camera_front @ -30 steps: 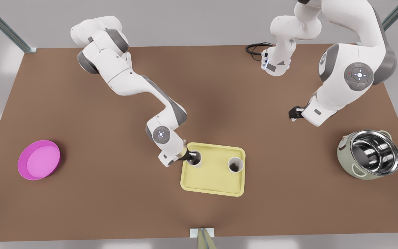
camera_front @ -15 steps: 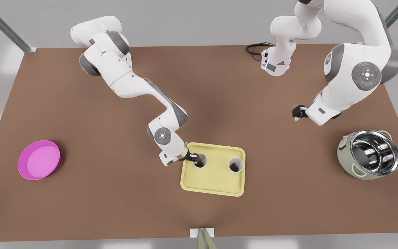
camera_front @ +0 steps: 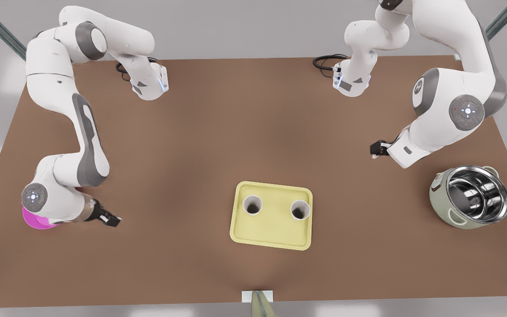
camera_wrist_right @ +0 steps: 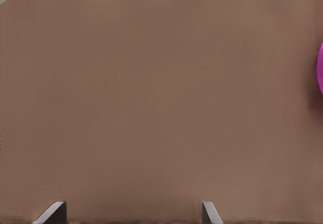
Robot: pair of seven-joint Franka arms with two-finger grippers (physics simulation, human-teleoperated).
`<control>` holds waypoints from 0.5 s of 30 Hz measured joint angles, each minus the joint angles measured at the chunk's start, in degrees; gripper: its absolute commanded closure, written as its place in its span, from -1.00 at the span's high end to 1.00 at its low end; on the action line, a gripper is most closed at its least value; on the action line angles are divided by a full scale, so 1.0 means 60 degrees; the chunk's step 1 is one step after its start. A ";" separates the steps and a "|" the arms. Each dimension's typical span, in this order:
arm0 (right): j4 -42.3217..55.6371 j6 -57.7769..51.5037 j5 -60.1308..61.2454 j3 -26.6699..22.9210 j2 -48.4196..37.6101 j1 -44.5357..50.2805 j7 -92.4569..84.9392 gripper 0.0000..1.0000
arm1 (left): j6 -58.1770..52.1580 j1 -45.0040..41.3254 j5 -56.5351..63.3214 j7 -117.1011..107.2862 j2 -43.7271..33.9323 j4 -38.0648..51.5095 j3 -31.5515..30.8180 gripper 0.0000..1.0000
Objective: Use both arms to respectively pick up the white IKEA cups from the middle-left and middle-right positions, then place the white IKEA cups onto the middle-middle tray, ensuring that the cups remain upright and do not tip over
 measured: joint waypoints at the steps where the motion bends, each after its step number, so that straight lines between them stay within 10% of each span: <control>1: -0.0052 -0.0414 -0.0064 -0.0003 -0.0702 -0.0054 -0.0363 1.00 | -0.0059 0.0009 -0.0015 0.0020 0.0004 0.0000 0.0001 1.00; 15: 0.0590 -0.4338 -0.0217 -0.0636 -0.3052 -0.0140 -0.3746 1.00 | -0.0784 -0.0004 -0.0072 0.0217 -0.0022 0.0107 -0.0057 1.00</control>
